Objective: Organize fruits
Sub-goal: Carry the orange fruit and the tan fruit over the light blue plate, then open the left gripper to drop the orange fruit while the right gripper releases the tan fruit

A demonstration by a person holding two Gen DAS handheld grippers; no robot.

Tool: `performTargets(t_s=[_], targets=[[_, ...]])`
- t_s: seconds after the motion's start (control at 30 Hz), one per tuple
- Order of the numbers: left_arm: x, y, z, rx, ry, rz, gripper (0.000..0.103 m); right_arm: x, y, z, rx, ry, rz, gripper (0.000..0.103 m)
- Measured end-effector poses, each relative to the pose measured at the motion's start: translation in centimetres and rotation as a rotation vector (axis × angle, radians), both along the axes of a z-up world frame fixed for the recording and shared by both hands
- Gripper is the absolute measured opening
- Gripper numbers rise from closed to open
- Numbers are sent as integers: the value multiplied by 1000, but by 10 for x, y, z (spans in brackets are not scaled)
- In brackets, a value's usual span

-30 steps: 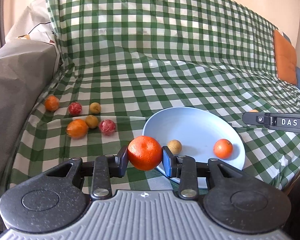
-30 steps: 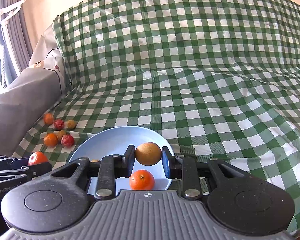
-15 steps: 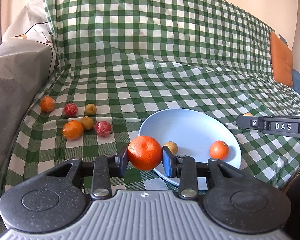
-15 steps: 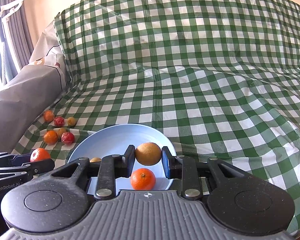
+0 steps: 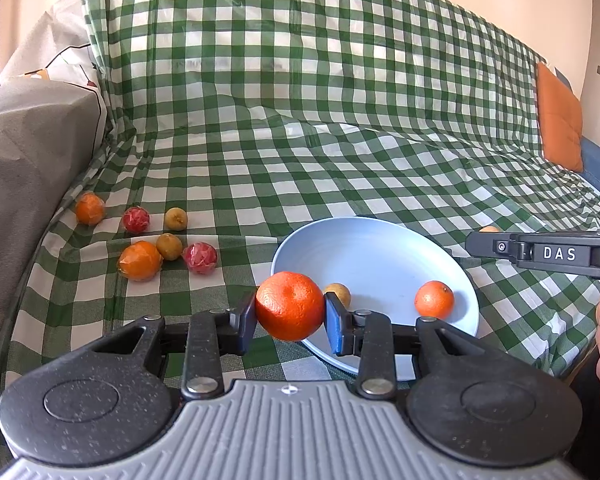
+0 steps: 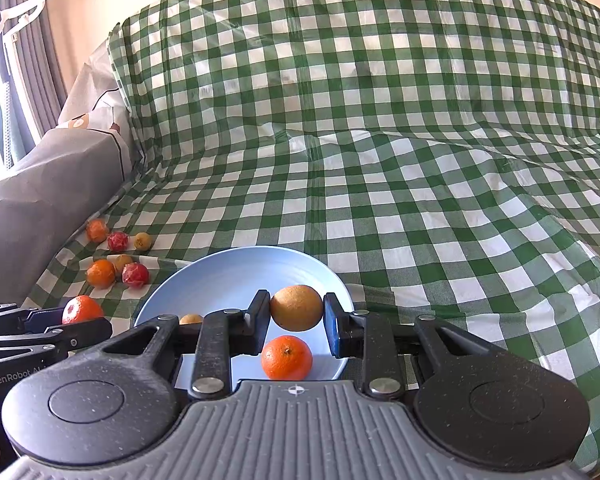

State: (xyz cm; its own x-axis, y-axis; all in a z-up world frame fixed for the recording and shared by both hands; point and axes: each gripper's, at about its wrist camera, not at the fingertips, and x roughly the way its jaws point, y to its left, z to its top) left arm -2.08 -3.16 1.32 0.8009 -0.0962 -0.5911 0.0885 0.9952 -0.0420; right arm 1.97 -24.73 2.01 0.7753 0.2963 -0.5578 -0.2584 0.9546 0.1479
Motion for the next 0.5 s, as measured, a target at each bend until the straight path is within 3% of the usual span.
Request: performTargets(t_s=[0.5], targets=[[-1,-22,-6,-22,-16,-138,39,1,10,-7,-20,10,31,30]])
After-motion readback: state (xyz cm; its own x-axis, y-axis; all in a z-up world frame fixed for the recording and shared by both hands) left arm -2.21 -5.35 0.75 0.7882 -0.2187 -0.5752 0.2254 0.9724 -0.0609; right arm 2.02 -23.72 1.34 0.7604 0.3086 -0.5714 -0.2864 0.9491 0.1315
